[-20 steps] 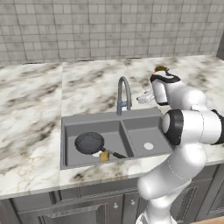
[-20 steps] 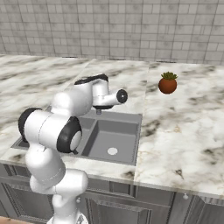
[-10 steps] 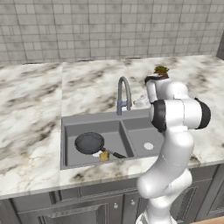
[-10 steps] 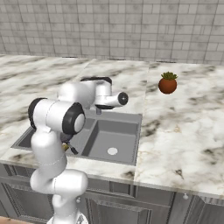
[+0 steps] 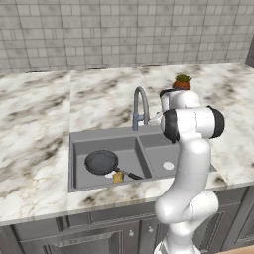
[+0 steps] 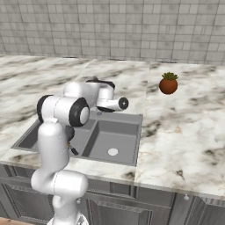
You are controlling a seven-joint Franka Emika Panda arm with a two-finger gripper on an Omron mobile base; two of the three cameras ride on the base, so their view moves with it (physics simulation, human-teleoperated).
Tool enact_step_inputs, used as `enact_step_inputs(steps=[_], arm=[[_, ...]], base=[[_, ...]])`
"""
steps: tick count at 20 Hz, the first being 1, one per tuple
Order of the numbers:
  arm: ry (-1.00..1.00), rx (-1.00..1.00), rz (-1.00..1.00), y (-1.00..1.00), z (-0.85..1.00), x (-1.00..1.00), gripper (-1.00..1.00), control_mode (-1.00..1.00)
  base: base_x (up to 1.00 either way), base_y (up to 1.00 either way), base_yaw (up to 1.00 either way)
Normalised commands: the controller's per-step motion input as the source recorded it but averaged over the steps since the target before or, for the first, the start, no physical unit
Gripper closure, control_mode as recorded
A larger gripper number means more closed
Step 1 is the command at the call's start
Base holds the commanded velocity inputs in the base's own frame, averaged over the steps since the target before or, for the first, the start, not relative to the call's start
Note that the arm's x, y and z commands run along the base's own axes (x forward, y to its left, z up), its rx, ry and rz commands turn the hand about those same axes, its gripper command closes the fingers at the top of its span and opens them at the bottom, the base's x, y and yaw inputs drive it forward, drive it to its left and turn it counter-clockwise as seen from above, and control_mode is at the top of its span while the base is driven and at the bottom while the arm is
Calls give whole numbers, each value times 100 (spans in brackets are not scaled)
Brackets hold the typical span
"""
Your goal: Pick the pan and sponge and place them into the sink. Then turn on the water.
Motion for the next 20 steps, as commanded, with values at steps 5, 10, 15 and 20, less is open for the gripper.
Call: enact_step_inputs(steps=[5, 10, 15, 20], arm=[[0, 1, 0, -1, 10, 44, -100, -100], [0, 0, 0, -5, 10, 42, -100, -100], [0, 0, 0, -6, 4, 49, -100, -100], [0, 0, 0, 0, -9, 59, -100, -100]], base=[[0, 0, 0], [0, 0, 0], [0, 0, 0], [0, 0, 0]])
